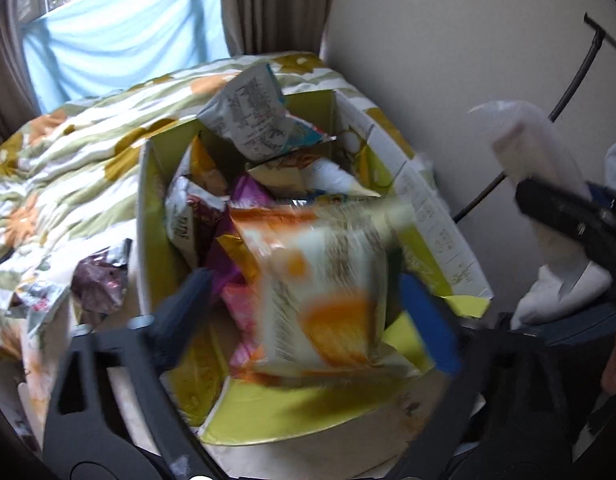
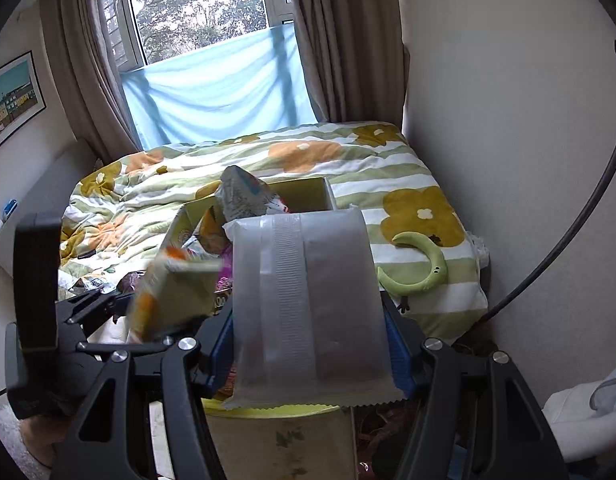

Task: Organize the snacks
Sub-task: 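Drop the egg cake pack into the box while the right tool drops the white pack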

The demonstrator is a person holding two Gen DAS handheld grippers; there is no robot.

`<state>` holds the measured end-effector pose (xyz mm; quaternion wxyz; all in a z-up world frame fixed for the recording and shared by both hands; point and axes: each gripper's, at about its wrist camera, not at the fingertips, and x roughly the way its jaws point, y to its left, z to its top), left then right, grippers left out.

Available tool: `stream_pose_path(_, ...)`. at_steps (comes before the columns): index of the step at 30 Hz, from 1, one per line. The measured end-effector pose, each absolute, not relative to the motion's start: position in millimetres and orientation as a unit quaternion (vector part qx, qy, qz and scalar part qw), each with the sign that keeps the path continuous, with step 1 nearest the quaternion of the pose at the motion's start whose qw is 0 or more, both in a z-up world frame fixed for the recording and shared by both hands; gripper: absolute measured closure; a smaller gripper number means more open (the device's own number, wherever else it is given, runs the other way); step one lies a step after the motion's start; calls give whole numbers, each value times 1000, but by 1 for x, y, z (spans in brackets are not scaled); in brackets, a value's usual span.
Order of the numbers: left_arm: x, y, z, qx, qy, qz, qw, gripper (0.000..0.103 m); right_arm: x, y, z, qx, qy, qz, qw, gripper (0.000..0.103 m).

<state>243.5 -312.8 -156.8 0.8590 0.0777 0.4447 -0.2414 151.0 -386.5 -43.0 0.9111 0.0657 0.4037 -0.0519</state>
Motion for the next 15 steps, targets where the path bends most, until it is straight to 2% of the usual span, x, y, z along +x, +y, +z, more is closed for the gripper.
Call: stream_pose_path(15,241,-208,-144,25,449,-160,879,0,183,-367,-54,71,410,19,909,44)
